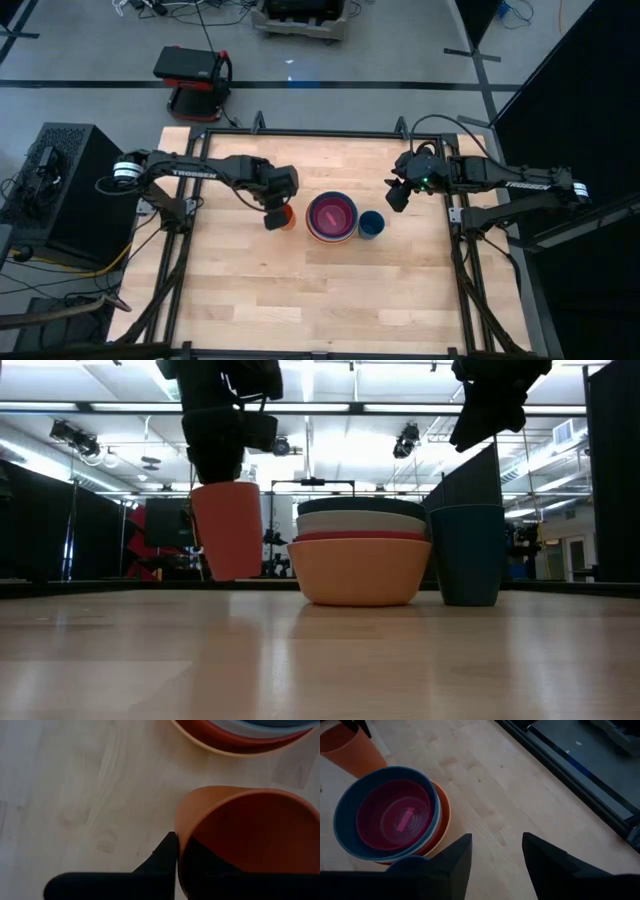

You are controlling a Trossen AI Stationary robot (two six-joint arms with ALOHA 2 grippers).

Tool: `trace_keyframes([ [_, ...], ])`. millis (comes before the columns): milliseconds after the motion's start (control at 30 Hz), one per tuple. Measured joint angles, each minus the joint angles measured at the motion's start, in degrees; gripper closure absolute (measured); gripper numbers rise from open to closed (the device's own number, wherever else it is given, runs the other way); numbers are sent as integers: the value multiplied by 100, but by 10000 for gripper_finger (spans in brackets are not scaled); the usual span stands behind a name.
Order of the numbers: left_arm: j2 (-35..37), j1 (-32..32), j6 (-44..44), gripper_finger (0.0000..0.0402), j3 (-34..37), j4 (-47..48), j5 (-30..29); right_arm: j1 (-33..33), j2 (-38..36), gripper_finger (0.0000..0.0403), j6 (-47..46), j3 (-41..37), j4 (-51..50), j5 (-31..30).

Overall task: Nest bowls inside each other
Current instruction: Move the orange cup to the left side of the stacked bowls

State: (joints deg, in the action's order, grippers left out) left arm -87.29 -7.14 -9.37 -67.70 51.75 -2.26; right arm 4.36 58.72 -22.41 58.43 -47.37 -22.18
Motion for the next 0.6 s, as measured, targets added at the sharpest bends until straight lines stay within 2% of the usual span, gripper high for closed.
trace_keyframes([
  [600, -255, 0, 69, 402, -210, -156, 247, 198, 2, 246, 11, 0, -1, -2],
])
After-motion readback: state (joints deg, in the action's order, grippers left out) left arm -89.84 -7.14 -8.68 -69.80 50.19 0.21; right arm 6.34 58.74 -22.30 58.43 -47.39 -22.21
